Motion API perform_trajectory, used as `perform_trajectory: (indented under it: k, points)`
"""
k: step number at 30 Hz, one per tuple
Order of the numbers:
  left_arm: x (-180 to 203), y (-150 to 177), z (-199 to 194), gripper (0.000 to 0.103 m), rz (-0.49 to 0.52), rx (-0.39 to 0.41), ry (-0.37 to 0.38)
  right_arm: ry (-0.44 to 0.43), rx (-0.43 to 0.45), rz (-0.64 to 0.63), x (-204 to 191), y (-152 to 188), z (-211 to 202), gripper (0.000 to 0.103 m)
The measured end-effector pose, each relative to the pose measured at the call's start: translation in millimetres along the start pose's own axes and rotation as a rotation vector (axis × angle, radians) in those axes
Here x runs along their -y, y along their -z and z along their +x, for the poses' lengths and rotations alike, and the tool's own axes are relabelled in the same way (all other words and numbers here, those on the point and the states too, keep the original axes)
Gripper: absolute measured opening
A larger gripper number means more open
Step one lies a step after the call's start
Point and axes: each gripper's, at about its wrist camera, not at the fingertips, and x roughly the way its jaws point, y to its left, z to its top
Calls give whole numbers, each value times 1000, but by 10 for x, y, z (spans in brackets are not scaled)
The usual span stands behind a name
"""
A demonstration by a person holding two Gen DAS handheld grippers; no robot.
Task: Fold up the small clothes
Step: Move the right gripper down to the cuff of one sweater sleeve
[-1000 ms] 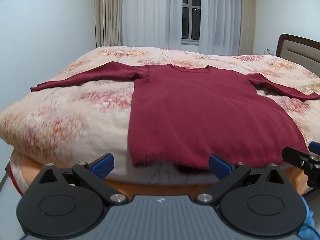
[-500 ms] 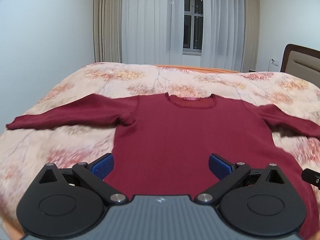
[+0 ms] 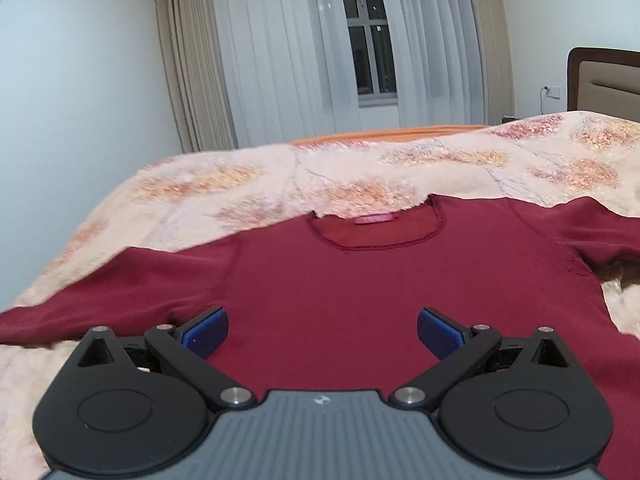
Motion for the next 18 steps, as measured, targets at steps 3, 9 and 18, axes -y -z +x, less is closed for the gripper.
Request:
perform_trajectory:
  k: [3, 9, 18]
  points:
    - [54, -5, 171, 103, -25, -22, 35, 30, -1, -7, 141, -88, 121, 103]
    - [123, 135, 347, 103, -14, -56, 62, 110, 10, 26, 593, -313, 327, 103]
    - [100, 321, 492, 103, -41, -132, 76, 313, 45, 125, 1454, -638, 461, 103]
